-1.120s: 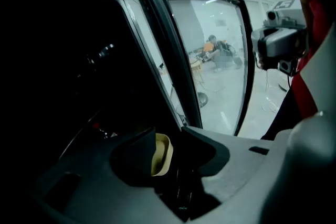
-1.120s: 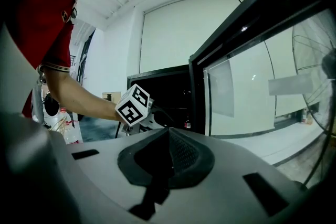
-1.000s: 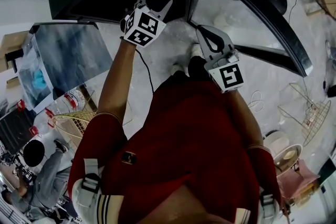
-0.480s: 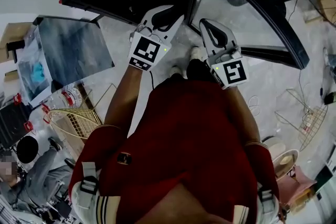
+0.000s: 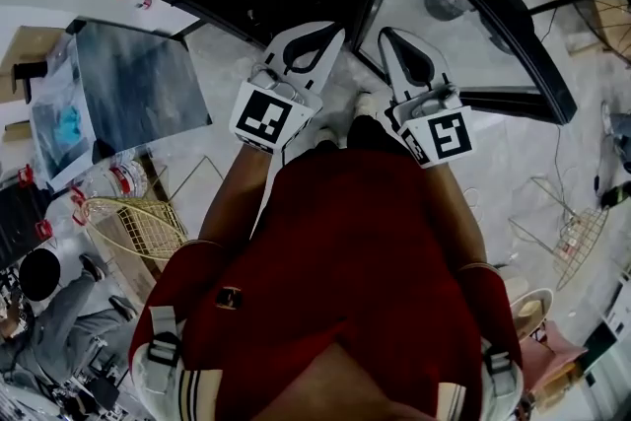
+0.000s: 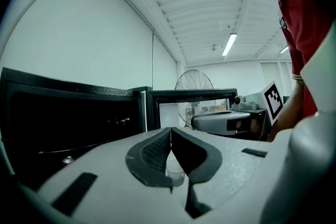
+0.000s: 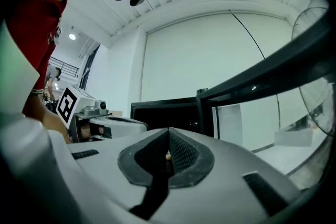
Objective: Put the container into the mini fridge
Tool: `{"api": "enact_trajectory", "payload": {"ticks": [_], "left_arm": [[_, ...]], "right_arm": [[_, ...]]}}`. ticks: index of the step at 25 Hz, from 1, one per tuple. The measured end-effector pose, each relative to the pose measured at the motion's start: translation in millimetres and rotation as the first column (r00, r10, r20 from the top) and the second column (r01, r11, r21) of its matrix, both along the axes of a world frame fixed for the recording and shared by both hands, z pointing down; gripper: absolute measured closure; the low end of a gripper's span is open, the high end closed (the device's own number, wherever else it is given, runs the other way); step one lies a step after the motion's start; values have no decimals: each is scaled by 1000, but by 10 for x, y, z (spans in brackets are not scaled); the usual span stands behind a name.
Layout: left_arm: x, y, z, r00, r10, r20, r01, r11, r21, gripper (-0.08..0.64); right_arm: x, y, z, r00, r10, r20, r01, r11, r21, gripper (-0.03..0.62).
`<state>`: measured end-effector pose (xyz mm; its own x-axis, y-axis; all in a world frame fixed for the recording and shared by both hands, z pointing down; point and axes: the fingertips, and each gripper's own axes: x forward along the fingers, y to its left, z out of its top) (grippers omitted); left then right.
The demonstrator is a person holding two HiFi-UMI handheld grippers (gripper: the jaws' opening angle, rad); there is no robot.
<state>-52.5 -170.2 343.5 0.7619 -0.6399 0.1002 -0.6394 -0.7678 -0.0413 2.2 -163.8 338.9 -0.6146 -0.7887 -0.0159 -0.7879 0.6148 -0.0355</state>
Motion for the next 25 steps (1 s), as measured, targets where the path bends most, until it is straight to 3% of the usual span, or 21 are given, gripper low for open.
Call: {"api": "enact_trajectory", "payload": {"ticks": [10,25], "left_arm": [[-231,154,-229,997,-26,-77,28,999,26,554],[-265,246,-184,993,19,-116,-17,1000,22,554]], "right_arm": [[-212,103,-201,999,-37,7,37,999,30,594],[-307,216,-107,1000,-17,2,17,1000,2,594]]}}
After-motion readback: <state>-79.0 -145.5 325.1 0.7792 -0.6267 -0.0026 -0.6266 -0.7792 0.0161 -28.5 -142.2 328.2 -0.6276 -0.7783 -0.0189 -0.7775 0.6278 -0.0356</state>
